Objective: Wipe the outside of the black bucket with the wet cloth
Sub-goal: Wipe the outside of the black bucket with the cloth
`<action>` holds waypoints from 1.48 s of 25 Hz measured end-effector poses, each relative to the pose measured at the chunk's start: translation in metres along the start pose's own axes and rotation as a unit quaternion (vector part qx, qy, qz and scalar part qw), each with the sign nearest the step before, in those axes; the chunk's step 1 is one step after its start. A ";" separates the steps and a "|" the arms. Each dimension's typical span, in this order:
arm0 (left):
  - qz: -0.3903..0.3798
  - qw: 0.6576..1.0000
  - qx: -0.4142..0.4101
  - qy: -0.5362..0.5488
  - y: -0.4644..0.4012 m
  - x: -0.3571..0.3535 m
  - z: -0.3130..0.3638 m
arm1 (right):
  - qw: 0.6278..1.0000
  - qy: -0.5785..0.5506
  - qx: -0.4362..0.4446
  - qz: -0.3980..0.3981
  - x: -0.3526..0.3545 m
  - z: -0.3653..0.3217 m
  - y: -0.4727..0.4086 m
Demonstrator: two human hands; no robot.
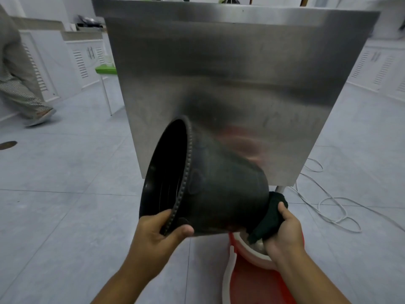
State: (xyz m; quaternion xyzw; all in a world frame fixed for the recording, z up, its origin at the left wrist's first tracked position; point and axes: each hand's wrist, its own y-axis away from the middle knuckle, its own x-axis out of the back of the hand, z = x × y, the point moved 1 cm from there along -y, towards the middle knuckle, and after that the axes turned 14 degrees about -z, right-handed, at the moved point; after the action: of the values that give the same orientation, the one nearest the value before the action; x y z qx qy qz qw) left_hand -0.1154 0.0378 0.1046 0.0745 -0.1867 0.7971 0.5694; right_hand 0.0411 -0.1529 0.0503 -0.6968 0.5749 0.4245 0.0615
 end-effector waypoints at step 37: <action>0.063 0.985 0.038 0.156 0.000 -0.035 -0.009 | 0.653 0.611 0.410 -0.178 -0.053 0.034 0.048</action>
State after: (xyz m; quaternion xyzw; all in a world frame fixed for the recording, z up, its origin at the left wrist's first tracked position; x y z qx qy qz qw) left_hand -0.1031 0.0104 0.0848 -0.0414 -0.0697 0.8399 0.5367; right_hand -0.0164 -0.1098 0.0829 -0.7917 0.4632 -0.3952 0.0503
